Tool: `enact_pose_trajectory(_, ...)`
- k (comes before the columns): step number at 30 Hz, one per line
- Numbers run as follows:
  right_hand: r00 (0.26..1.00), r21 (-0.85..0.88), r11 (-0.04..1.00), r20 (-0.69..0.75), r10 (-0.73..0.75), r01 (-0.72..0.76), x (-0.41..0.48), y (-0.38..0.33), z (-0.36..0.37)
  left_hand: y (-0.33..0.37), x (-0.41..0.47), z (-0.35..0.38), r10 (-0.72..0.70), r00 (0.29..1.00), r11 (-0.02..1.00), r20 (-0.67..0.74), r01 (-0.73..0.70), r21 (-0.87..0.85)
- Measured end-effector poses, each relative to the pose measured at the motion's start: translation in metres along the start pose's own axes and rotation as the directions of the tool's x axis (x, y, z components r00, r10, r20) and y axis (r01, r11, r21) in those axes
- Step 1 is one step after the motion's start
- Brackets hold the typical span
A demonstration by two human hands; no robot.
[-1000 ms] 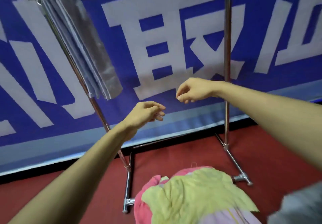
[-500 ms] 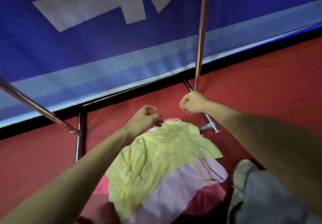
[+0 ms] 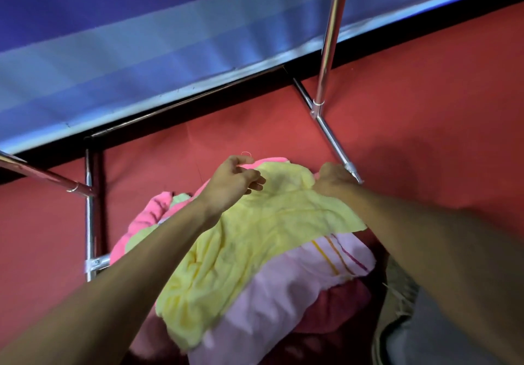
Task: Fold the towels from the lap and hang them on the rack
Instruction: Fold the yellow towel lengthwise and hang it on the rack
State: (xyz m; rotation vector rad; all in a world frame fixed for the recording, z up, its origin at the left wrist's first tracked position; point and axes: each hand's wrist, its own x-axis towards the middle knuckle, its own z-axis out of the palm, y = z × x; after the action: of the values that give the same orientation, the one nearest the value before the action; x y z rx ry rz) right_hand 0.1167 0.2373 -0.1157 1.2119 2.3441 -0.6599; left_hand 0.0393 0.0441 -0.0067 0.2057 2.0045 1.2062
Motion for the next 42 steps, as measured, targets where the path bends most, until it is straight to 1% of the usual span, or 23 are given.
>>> enact_pose_trajectory(2, 0.999, 0.006, 1.000, -0.046, -0.025, 0.025, -0.007, -0.008, -0.003, 0.001, -0.003, -0.005, 0.005, 1.000, 1.000, -0.014, -0.005, -0.006)
enact_pose_trajectory(4, 0.992, 0.047, 0.992, -0.054, -0.112, 0.114, -0.016, -0.018, -0.013, 0.007, -0.010, -0.013, 0.022, 0.999, 1.000, -0.034, -0.022, -0.011)
enact_pose_trajectory(7, 0.962, 0.188, 0.943, -0.061, -0.268, 0.275, -0.040, -0.039, -0.036, 0.022, -0.025, -0.024, 0.062, 0.997, 0.998, -0.041, -0.062, -0.011)
enact_pose_trajectory(9, 0.930, 0.292, 0.883, -0.095, -0.355, 0.367, -0.061, -0.057, -0.054, 0.036, -0.039, -0.031, 0.095, 0.995, 0.995, -0.044, -0.095, -0.002)
enact_pose_trajectory(11, 0.885, 0.370, 0.806, -0.137, -0.446, 0.463, -0.085, -0.077, -0.072, 0.051, -0.057, -0.041, 0.135, 0.989, 0.991, -0.063, -0.134, 0.015)
enact_pose_trajectory(14, 0.815, 0.417, 0.711, -0.152, -0.560, 0.566, -0.125, -0.109, -0.102, 0.071, -0.093, -0.066, 0.200, 0.972, 0.978, -0.120, -0.191, 0.086)
enact_pose_trajectory(16, 0.765, 0.413, 0.664, -0.144, -0.628, 0.623, -0.153, -0.129, -0.122, 0.082, -0.120, -0.085, 0.229, 0.956, 0.971, -0.183, -0.212, 0.109)
enact_pose_trajectory(19, 0.664, 0.394, 0.579, -0.116, -0.739, 0.714, -0.203, -0.153, -0.150, 0.095, -0.161, -0.108, 0.270, 0.925, 0.961, -0.268, -0.241, 0.134)
enact_pose_trajectory(21, 0.594, 0.347, 0.534, -0.090, -0.800, 0.771, -0.238, -0.166, -0.168, 0.102, -0.188, -0.117, 0.295, 0.907, 0.954, -0.299, -0.261, 0.147)
enact_pose_trajectory(23, 0.517, 0.338, 0.469, -0.064, -0.853, 0.816, -0.271, -0.175, -0.184, 0.109, -0.210, -0.123, 0.324, 0.890, 0.945, -0.322, -0.291, 0.148)
enact_pose_trajectory(25, 0.448, 0.351, 0.394, -0.086, -0.890, 0.849, -0.298, -0.179, -0.194, 0.116, -0.227, -0.126, 0.358, 0.866, 0.934, -0.350, -0.330, 0.139)
enact_pose_trajectory(29, 0.372, 0.418, 0.263, -0.206, -0.905, 0.869, -0.323, -0.177, -0.200, 0.116, -0.250, -0.129, 0.354, 0.840, 0.920, -0.411, -0.392, -0.010)
enact_pose_trajectory(30, 0.346, 0.406, 0.238, -0.215, -0.913, 0.882, -0.324, -0.176, -0.200, 0.116, -0.255, -0.130, 0.352, 0.840, 0.917, -0.413, -0.398, -0.027)
enact_pose_trajectory(33, 0.233, 0.311, 0.169, -0.182, -0.955, 0.935, -0.323, -0.170, -0.198, 0.120, -0.259, -0.136, 0.375, 0.840, 0.913, -0.392, -0.408, -0.001)
enact_pose_trajectory(34, 0.213, 0.316, 0.145, -0.193, -0.958, 0.938, -0.321, -0.169, -0.196, 0.123, -0.260, -0.138, 0.394, 0.840, 0.909, -0.373, -0.417, 0.018)
enact_pose_trajectory(36, 0.195, 0.366, 0.095, -0.244, -0.950, 0.926, -0.320, -0.166, -0.194, 0.127, -0.262, -0.142, 0.412, 0.854, 0.905, -0.318, -0.424, 0.034)
enact_pose_trajectory(39, 0.151, 0.384, 0.033, -0.282, -0.947, 0.923, -0.326, -0.161, -0.201, 0.125, -0.270, -0.143, 0.423, 0.878, 0.905, -0.223, -0.420, 0.064)
enact_pose_trajectory(42, 0.158, 0.522, -0.011, -0.278, -0.948, 0.853, -0.332, -0.151, -0.213, 0.122, -0.278, -0.143, 0.449, 0.883, 0.894, -0.141, -0.442, 0.076)
